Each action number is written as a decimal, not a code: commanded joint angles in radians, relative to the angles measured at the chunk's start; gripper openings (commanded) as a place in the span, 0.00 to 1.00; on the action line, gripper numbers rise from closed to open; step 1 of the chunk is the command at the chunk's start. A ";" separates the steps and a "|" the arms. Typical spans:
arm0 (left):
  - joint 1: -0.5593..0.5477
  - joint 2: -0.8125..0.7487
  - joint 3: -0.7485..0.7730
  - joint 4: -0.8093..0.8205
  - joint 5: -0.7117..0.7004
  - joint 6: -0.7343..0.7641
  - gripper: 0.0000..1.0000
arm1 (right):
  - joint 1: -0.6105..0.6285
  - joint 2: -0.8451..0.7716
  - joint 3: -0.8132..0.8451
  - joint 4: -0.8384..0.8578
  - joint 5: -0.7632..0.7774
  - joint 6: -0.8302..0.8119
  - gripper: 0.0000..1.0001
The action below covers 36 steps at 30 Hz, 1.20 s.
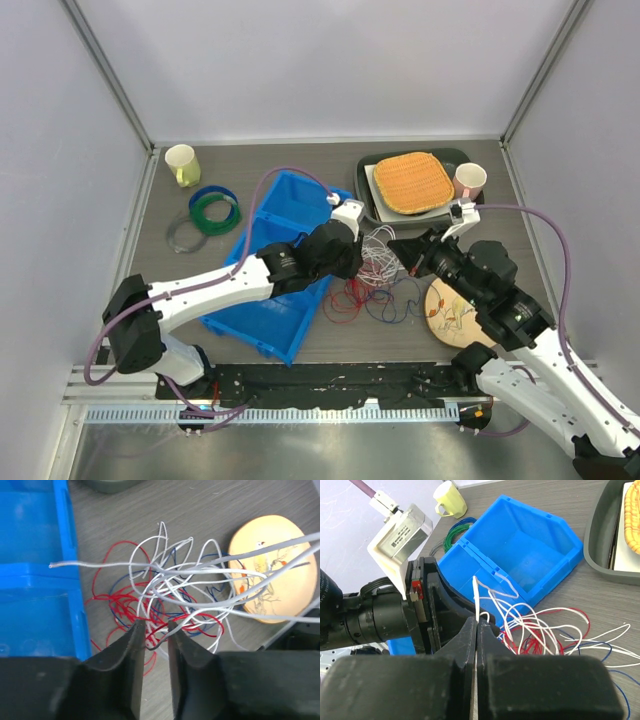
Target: Untangle the cables
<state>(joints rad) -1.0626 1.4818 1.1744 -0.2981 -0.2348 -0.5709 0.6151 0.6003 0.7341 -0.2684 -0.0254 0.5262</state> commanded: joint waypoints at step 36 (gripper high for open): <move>-0.010 -0.709 -0.168 -0.148 -0.414 -0.061 0.00 | -0.003 0.149 0.028 -0.429 0.833 0.086 0.28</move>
<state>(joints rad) -1.0729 0.7219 0.9554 -0.5316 -0.7422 -0.7078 0.6132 0.8230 0.7586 -0.8986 0.9867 0.8379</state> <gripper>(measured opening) 0.018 0.142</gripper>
